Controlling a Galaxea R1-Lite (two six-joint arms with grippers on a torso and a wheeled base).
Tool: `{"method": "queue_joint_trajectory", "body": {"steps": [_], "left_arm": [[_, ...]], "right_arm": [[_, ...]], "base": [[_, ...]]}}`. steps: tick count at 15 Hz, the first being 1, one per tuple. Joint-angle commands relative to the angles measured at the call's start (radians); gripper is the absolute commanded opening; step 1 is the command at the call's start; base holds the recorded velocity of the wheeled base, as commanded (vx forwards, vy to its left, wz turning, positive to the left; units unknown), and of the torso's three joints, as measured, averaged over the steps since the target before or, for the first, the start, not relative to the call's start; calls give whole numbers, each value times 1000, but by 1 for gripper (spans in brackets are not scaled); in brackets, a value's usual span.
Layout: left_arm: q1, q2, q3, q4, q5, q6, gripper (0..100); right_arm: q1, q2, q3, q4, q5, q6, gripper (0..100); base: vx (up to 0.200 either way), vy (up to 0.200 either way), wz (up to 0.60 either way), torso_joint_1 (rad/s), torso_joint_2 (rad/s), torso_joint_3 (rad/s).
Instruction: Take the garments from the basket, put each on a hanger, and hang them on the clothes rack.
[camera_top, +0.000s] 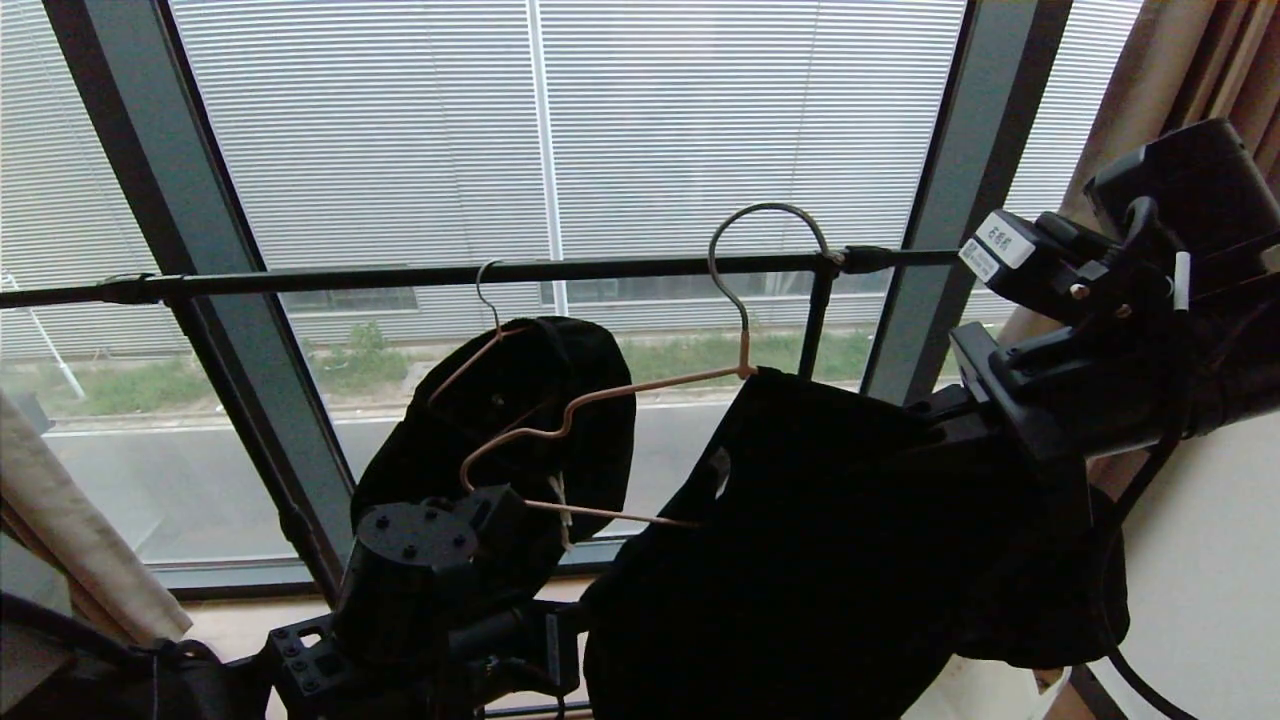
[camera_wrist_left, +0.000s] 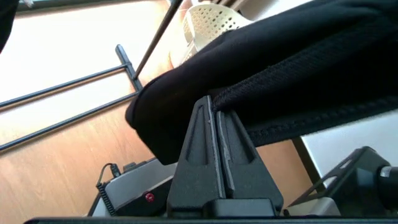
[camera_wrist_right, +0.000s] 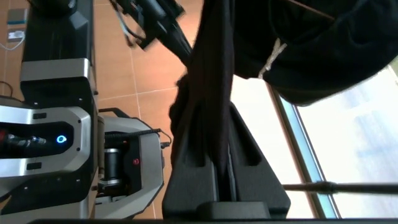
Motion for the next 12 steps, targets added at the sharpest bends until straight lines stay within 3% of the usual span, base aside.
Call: {"method": "queue_joint_trajectory", "body": {"steps": [1, 6, 12], "left_arm": [[30, -57, 33, -2, 0, 1, 0], [159, -137, 74, -2, 0, 17, 0], [196, -151, 59, -2, -1, 17, 0]], "right_arm": [[-11, -13, 13, 0, -1, 0, 0], [-37, -75, 111, -1, 1, -2, 0], [-69, -130, 249, -69, -5, -7, 0]], "base": [[0, 0, 0, 0, 0, 0], [0, 0, 0, 0, 0, 0], [0, 0, 0, 0, 0, 0]]}}
